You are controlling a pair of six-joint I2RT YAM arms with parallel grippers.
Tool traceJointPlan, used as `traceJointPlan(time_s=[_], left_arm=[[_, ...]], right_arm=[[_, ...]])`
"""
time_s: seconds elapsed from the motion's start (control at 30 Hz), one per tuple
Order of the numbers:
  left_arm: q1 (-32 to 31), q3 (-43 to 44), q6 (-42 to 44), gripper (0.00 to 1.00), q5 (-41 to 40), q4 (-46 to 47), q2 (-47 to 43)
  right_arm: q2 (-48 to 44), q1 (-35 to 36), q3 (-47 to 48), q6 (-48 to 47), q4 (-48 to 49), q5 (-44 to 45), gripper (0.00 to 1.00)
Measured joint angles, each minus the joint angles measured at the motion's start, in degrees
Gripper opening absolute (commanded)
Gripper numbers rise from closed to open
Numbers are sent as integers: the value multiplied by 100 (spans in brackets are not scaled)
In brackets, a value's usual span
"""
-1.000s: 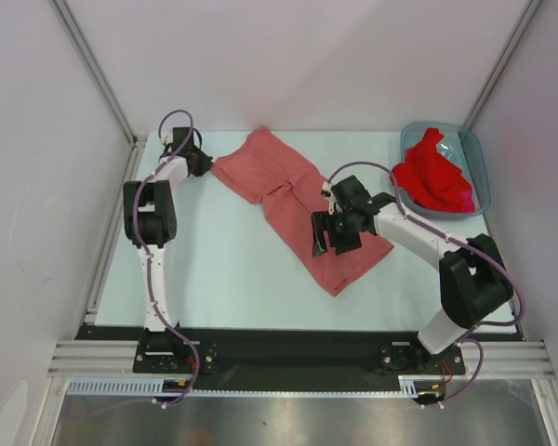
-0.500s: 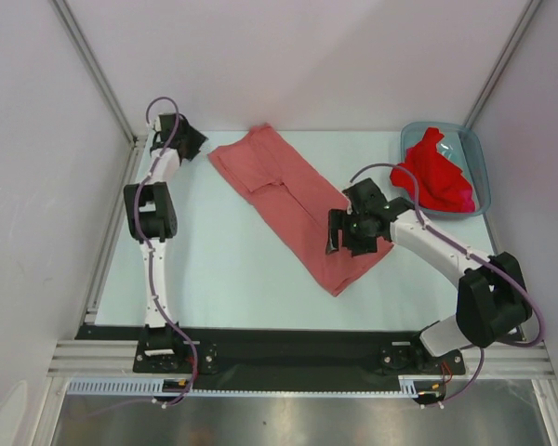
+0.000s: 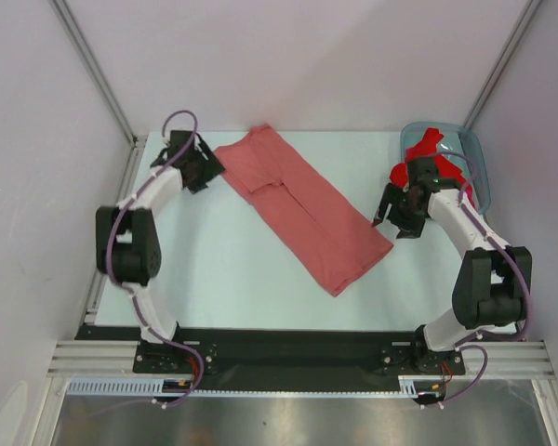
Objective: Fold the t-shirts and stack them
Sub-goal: Fold the tshirt
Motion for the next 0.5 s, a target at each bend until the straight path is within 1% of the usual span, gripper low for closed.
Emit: traceJointPlan(time_s=[0.07, 0.13, 0.2, 0.27, 0.3, 0.37, 0.4, 0.5], left_arm=[[-546, -914, -70, 73, 61, -2, -992], [-1270, -1823, -304, 71, 188, 197, -1978], [-2079, -2667, -734, 70, 254, 448, -2767], [-2791, -3440, -1298, 68, 278, 654, -3342], [-3139, -3832, -1659, 68, 254, 730, -3574], [-3648, -4247, -2190, 68, 190, 748, -3740], [-3888, -4345, -2452, 69, 138, 748, -3731], [-4323, -4374, -3034, 70, 4, 916, -3563]], right_arm=[[4, -260, -87, 7, 20, -118, 78], [4, -452, -140, 7, 44, -210, 77], [4, -498, -144, 0, 63, -289, 78], [2, -485, -144, -13, 114, -376, 78], [2, -481, -144, -24, 122, -409, 78], [-39, -463, -144, -55, 120, -457, 78], [-92, -463, -144, -68, 118, -476, 78], [-376, -466, -146, -155, 114, -522, 78]])
